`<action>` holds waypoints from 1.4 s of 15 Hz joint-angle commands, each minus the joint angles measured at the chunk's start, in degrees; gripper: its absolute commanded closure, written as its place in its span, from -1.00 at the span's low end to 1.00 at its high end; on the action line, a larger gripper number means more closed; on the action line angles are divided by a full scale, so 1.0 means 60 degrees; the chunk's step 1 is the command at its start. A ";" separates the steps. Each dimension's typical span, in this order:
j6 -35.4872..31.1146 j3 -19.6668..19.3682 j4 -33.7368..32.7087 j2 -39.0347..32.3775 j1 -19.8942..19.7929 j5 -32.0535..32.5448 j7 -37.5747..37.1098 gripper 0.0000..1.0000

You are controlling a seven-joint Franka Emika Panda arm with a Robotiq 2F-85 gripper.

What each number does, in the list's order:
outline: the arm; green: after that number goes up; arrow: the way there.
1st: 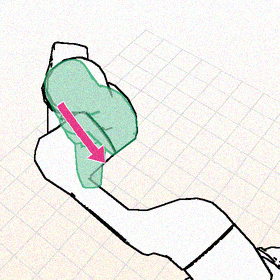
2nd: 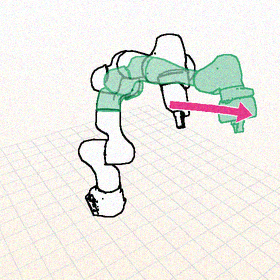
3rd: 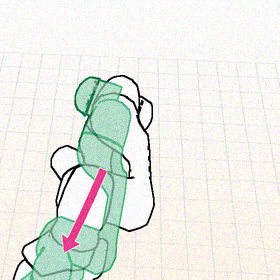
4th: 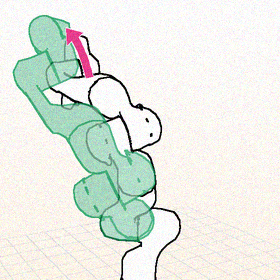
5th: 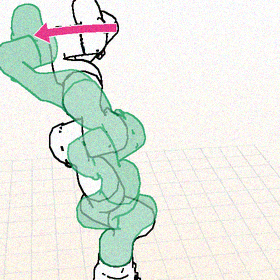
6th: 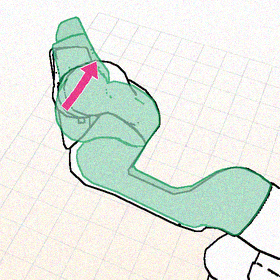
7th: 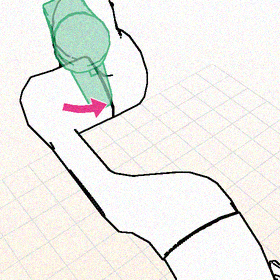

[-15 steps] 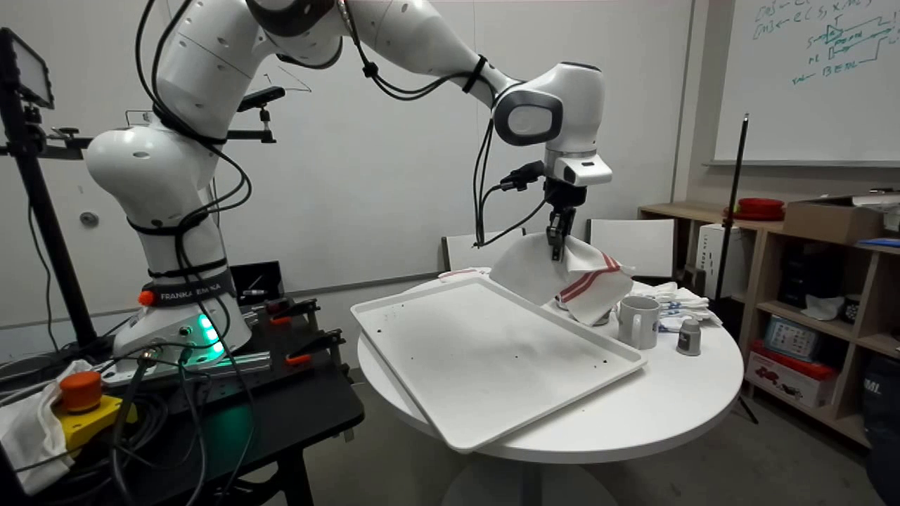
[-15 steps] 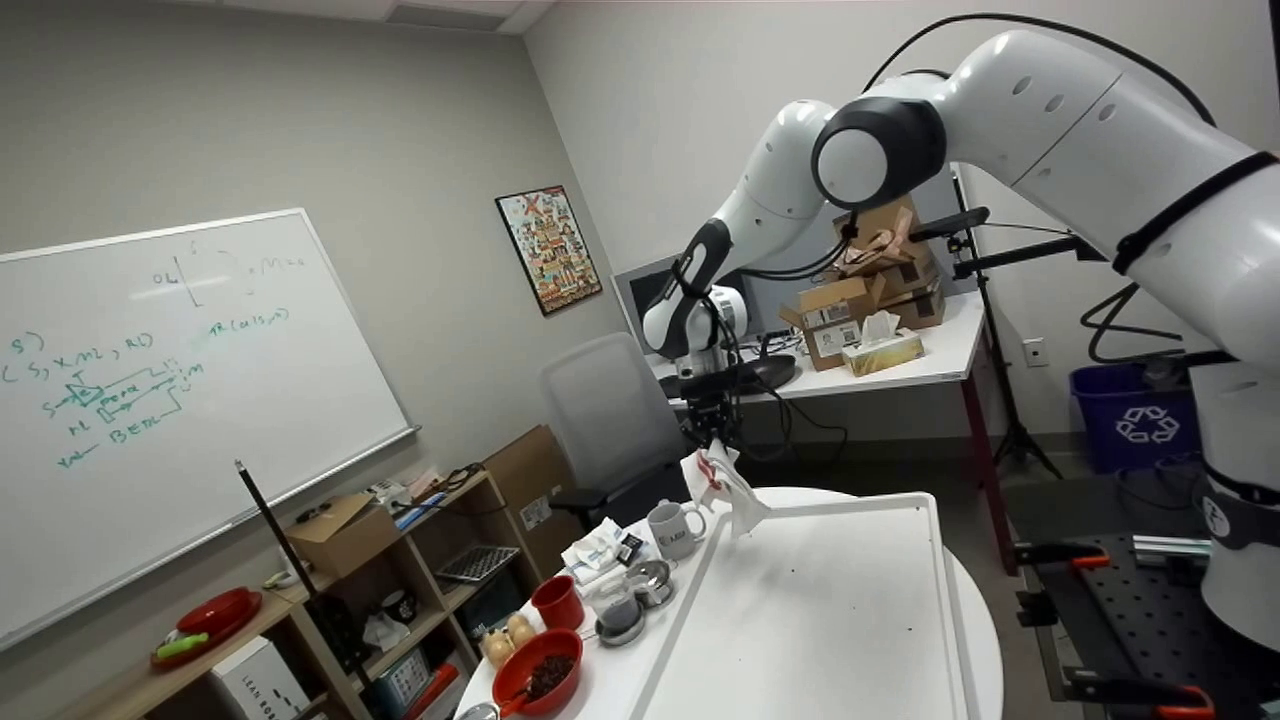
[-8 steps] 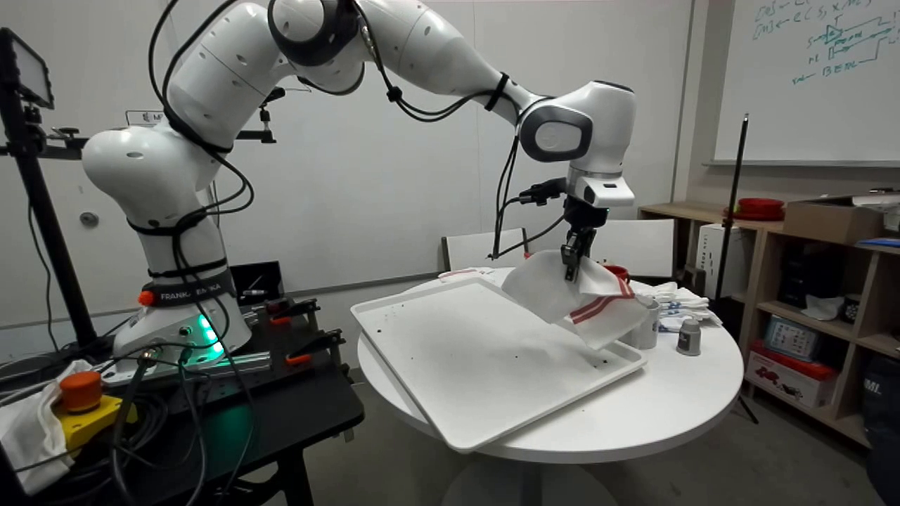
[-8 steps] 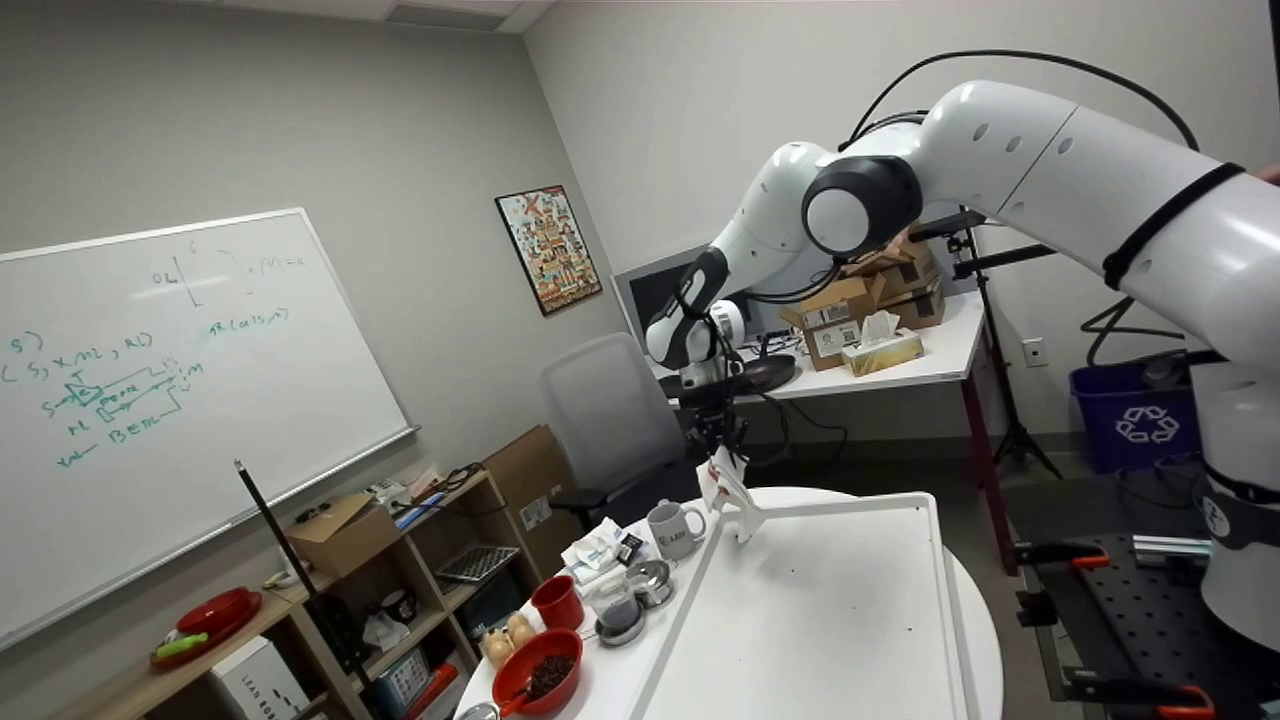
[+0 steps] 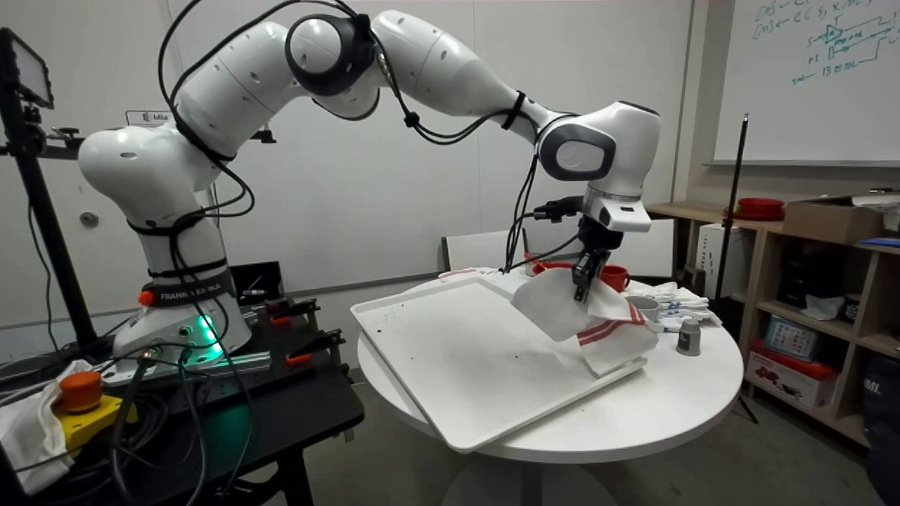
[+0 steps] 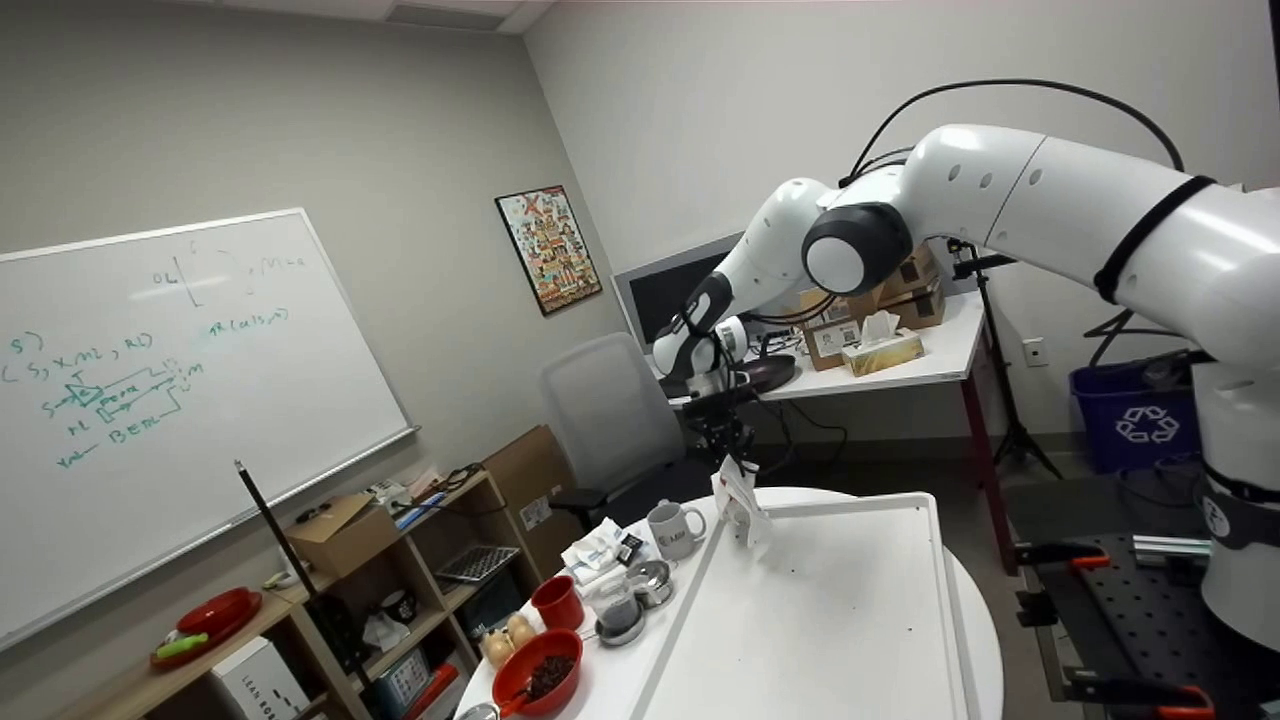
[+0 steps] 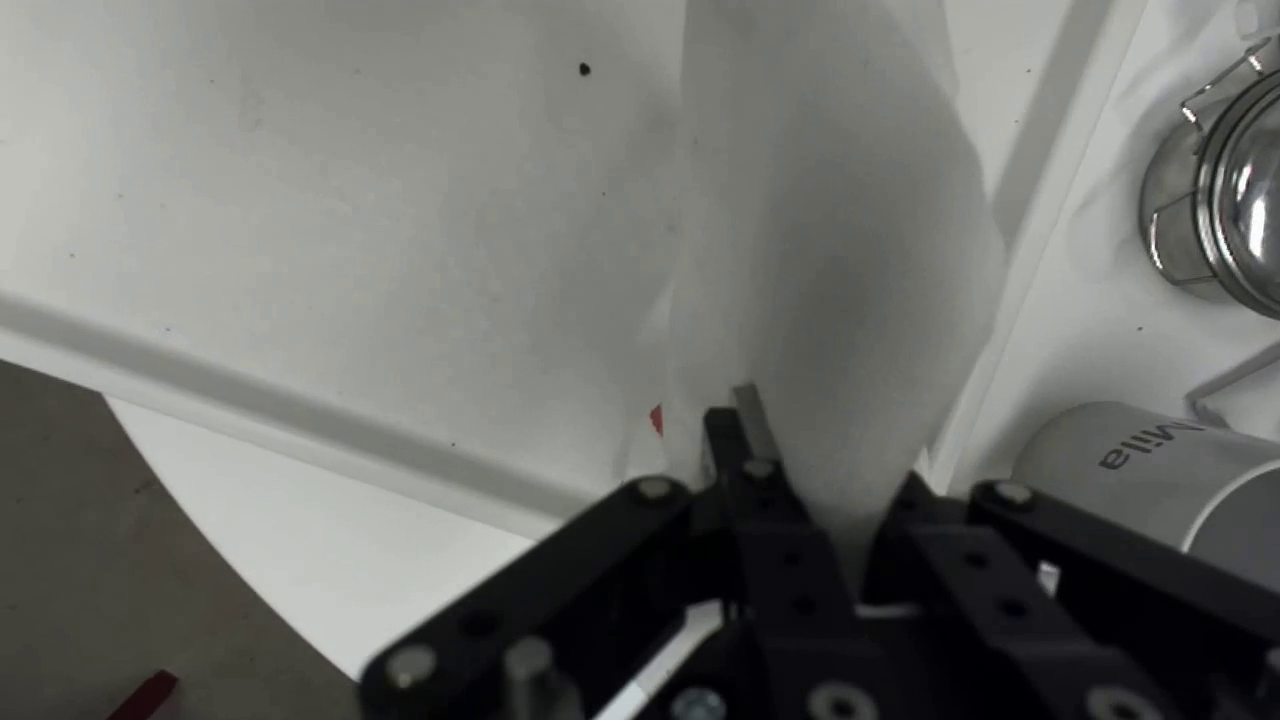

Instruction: Use the white towel to wipe the tray

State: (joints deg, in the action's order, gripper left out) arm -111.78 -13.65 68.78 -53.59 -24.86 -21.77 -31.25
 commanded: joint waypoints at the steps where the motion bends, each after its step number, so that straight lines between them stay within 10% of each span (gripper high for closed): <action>1: 0.1018 -0.0021 -0.1618 -0.1054 -0.0129 0.0197 -0.0437 0.94; 21: 0.3060 0.0328 -0.5188 -0.3623 -0.1181 0.0537 -0.1004 0.95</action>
State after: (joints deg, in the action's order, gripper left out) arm -94.05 -12.99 42.72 -72.64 -31.33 -20.68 -35.18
